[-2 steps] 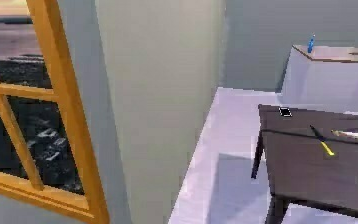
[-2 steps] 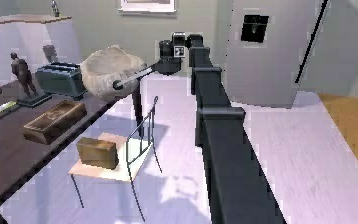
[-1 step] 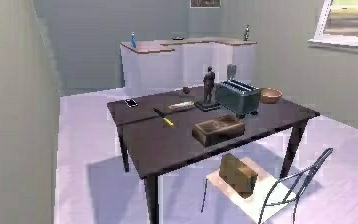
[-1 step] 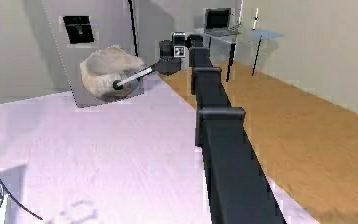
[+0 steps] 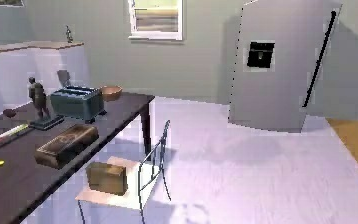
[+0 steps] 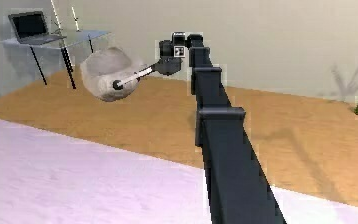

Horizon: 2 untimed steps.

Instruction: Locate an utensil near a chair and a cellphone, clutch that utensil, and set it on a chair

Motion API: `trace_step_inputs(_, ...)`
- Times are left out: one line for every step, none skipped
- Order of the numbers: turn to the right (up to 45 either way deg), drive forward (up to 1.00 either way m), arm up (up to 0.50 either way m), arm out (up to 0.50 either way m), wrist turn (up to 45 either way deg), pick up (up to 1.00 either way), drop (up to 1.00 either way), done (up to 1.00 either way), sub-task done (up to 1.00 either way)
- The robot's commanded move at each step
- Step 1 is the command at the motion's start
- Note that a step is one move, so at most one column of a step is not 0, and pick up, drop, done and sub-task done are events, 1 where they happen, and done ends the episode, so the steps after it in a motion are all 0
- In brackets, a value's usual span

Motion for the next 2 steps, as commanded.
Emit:
trace_step_inputs(36.0,0.00,0.00,0.00,0.0,0.00,0.00,0.00,0.00)
trace_step_inputs(0.0,0.55,0.00,0.00,0.0,0.00,0.00,0.00,0.00)
